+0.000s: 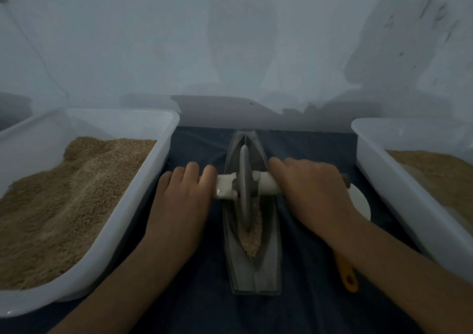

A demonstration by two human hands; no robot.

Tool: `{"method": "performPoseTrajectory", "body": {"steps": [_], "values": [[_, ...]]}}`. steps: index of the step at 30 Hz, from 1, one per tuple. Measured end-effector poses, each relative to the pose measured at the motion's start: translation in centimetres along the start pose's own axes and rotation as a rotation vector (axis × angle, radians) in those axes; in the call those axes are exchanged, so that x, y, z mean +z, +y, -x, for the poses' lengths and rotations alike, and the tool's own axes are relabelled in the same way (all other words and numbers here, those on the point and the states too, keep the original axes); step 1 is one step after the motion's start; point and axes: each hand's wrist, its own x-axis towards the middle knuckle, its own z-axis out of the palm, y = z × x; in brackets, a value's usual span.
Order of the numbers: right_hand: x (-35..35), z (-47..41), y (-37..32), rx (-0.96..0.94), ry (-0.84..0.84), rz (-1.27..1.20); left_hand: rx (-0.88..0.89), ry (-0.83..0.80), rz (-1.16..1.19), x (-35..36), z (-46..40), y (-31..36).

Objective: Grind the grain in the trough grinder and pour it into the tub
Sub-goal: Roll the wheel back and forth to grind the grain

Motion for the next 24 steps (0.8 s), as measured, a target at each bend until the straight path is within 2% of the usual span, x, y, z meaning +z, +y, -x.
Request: {"method": "performPoseTrajectory", "body": {"steps": [2,4,7,10,13,18,21,24], "values": [[1.7,-3.3,1.1,0.059,-0.122,-0.002,-0.052,0.014,-0.017,1.0,-2.8,0.2],[3.2,-6.2,2.4,0.107,-0.175,-0.021,-0.11,0.051,-0.026,1.9,-5.7,0.6],[4.2,-7.6,2.9,0.135,-0.122,0.004,-0.139,0.07,0.006,2.7,-7.7,0.4],[3.6,-6.3,1.9,0.117,-0.066,0.031,-0.122,0.052,0.007,2.3,-6.0,0.2],[1.7,-3.4,0.3,0.098,-0.029,0.02,-0.051,0.042,-0.013,0.8,-2.2,0.5],[-0.6,2.5,-0.8,0.064,0.063,-0.003,0.066,0.15,-0.047,-0.9,1.9,0.6],[-0.4,1.7,-0.5,0.055,0.029,0.019,0.052,0.08,-0.035,-0.6,0.9,0.1],[1.0,-2.7,0.6,0.075,-0.125,0.027,-0.03,-0.023,-0.031,0.5,-2.6,-0.2]]}}
